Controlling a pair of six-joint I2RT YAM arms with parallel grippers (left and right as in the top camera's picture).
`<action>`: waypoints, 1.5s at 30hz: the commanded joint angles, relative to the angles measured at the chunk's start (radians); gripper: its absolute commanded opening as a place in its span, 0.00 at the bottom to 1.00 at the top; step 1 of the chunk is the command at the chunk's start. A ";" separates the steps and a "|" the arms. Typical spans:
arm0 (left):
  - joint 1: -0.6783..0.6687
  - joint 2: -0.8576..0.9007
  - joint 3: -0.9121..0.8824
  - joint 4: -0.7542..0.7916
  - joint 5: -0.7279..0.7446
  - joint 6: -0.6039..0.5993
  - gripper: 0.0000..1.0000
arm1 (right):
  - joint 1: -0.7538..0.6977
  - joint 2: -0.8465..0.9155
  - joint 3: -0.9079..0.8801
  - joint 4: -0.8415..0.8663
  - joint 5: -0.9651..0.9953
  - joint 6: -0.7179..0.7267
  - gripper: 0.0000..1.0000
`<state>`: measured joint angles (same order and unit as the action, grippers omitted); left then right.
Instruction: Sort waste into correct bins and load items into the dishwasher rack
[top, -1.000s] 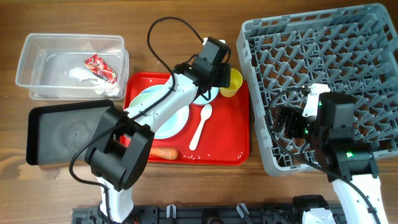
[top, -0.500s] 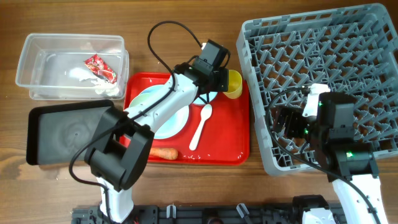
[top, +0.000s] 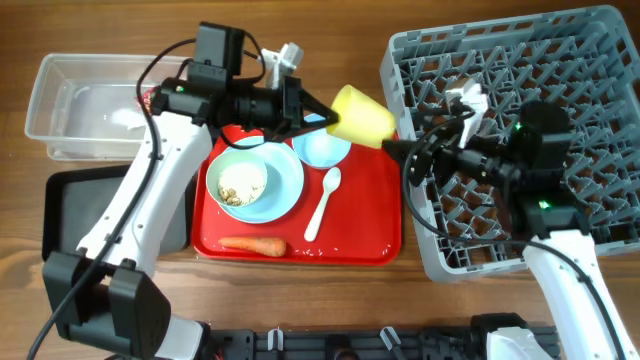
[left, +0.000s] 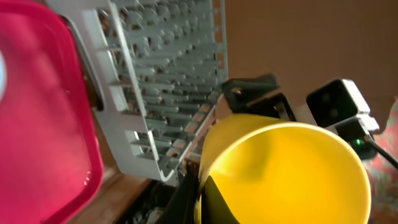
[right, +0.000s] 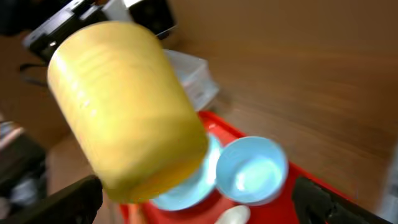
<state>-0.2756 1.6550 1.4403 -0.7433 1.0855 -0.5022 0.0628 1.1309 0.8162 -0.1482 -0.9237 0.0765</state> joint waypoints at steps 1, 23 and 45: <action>-0.025 0.003 0.000 0.018 0.055 0.023 0.04 | 0.002 0.041 0.016 0.010 -0.186 -0.024 1.00; -0.054 0.003 0.000 -0.012 -0.211 0.024 0.34 | 0.031 0.045 0.016 0.094 -0.042 0.088 0.54; 0.010 0.003 0.000 -0.372 -1.057 0.024 0.53 | -0.713 0.291 0.370 -0.901 0.908 0.190 0.57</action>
<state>-0.2680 1.6550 1.4399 -1.1156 0.0490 -0.4870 -0.6456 1.3655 1.1770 -1.0523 -0.0620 0.2363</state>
